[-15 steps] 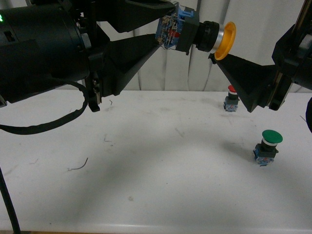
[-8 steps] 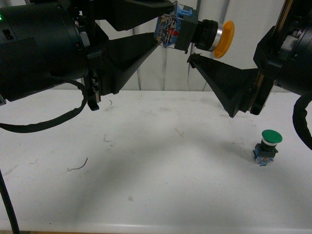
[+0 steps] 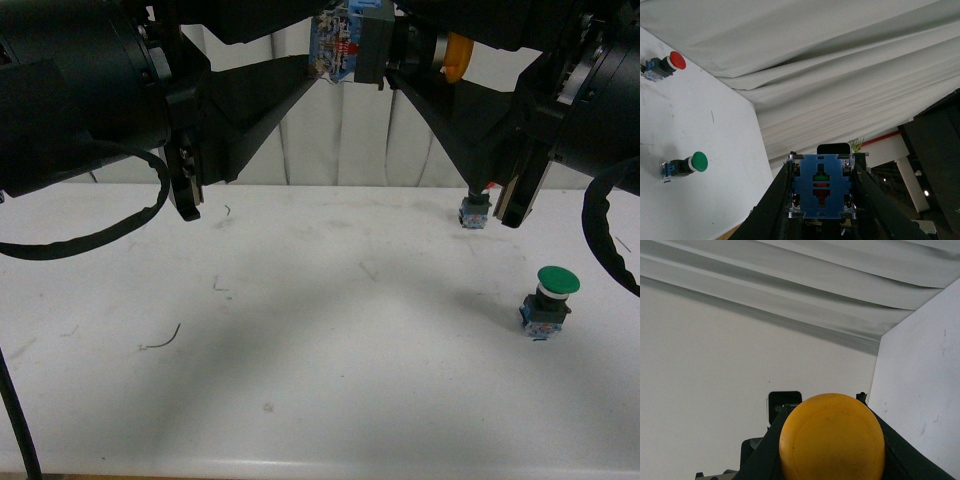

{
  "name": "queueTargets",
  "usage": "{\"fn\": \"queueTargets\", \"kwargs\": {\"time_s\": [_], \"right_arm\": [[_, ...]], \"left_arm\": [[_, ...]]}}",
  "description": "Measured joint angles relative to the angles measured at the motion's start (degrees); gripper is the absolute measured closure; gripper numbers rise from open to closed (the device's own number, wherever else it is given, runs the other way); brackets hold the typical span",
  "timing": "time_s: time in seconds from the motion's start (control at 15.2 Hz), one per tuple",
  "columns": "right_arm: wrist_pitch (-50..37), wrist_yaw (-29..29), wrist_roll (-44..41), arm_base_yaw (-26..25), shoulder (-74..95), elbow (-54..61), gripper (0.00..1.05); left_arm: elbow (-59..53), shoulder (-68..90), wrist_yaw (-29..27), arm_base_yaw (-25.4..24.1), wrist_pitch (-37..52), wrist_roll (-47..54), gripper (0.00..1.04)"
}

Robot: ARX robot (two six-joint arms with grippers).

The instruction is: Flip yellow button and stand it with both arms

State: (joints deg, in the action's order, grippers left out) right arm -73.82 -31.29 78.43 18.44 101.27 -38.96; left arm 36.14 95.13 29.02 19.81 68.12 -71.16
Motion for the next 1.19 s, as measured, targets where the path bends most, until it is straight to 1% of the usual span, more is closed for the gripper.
{"fn": "queueTargets", "kwargs": {"time_s": [0.13,0.2,0.33,0.46,0.53,0.59,0.66,0.72,0.79,0.86,0.99,1.05,1.19], "right_arm": [[0.0,0.0,0.0,0.0,0.0,0.0,0.7],[0.0,0.0,-0.1,0.0,0.0,0.0,0.7],[0.2,0.2,-1.2,-0.1,0.3,0.0,0.7],[0.4,0.4,-1.5,-0.1,0.4,0.0,0.7],[0.4,0.5,-1.5,-0.3,0.4,0.0,0.7],[0.4,0.6,-1.5,-1.0,0.4,0.0,0.7],[0.4,0.8,-1.4,-1.8,0.4,0.0,0.7],[0.4,0.9,-1.4,-3.1,0.4,0.0,0.7],[0.3,0.9,-1.3,-4.0,0.4,0.1,0.7],[0.3,1.0,-1.0,-4.6,0.4,0.1,0.7],[0.4,1.4,-0.7,-5.0,0.4,0.1,0.7],[0.3,1.4,-0.7,-5.0,0.4,0.1,0.7],[0.4,1.3,-0.7,-4.9,0.4,0.1,0.7]], "left_arm": [[0.0,0.0,0.1,-0.1,0.0,0.0,0.75],[0.0,0.0,0.3,-0.2,0.1,0.0,0.67],[0.0,0.0,0.9,-0.2,0.3,1.2,0.4],[0.0,0.0,1.0,-1.5,0.7,1.1,0.14],[0.1,0.2,1.1,-3.1,1.0,1.1,0.05],[0.6,0.3,1.6,-5.5,0.6,0.6,0.07],[1.1,0.4,2.4,-8.2,0.0,0.6,0.07],[1.7,0.4,3.4,-12.0,-1.2,0.7,0.07],[1.8,-0.2,4.3,-15.9,-5.2,2.7,0.07],[1.4,-2.5,5.4,-19.4,-10.9,6.8,0.07],[-3.0,-13.3,6.5,-27.0,-18.9,21.9,0.07],[-5.7,-19.0,7.5,-30.0,-22.0,30.3,0.07],[-12.5,-32.3,11.3,-34.5,-32.3,47.9,0.07]]}}
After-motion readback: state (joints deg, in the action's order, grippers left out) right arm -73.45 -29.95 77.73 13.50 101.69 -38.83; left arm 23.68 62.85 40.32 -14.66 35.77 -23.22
